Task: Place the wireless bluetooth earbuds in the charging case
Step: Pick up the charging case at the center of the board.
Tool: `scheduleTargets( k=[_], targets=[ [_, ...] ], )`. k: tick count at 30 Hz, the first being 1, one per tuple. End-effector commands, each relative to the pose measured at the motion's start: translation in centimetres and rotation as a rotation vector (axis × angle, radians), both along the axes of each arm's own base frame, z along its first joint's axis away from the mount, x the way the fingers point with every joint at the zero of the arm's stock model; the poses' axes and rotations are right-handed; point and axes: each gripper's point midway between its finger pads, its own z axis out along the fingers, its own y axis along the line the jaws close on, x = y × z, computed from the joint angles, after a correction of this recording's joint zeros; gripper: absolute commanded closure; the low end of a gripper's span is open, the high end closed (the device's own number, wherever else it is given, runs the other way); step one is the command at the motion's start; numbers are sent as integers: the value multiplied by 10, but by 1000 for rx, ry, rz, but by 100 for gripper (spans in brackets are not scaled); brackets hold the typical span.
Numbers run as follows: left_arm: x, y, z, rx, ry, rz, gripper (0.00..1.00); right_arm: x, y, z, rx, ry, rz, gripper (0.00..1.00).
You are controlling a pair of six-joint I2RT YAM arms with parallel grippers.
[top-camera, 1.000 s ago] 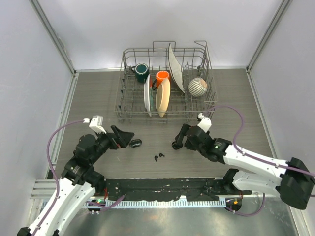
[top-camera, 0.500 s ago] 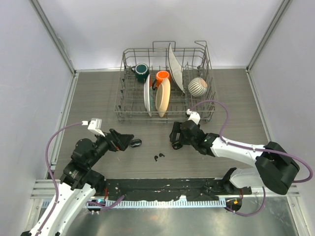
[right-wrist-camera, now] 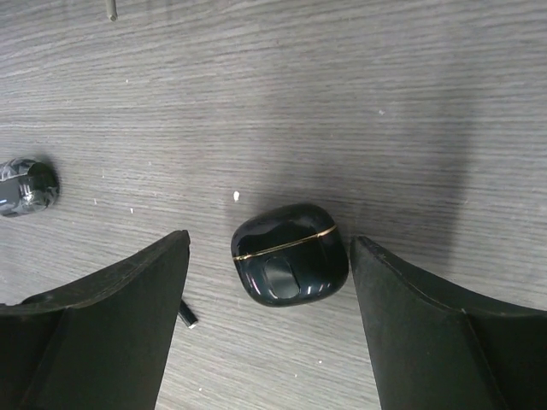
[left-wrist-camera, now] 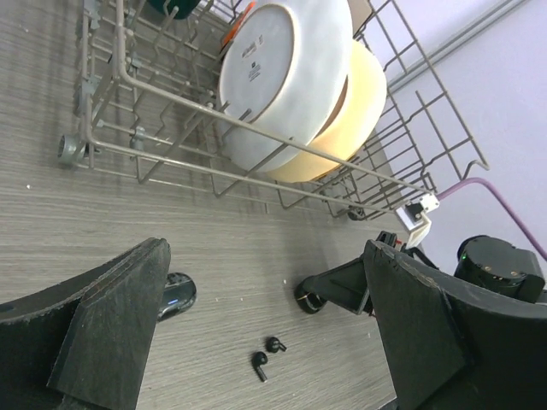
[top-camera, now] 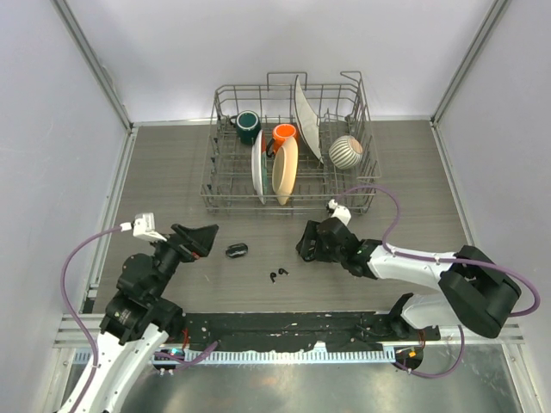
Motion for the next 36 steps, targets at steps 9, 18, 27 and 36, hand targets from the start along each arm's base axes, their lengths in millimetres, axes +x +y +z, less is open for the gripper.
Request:
scheduleTargets(
  k=[9, 18, 27, 36],
  targets=[
    [-19, -21, 38, -153, -168, -146, 0, -8, 23, 17, 150, 1, -4, 21],
    [-20, -25, 37, -75, -114, -179, 0, -23, 50, 26, 106, -23, 59, 22],
    [-20, -36, 35, 42, -79, -256, 0, -13, 20, 58, -151, -197, 94, 18],
    [-22, -47, 39, 40, -126, -323, 0, -3, 6, 61, -284, -343, 203, 13]
  ],
)
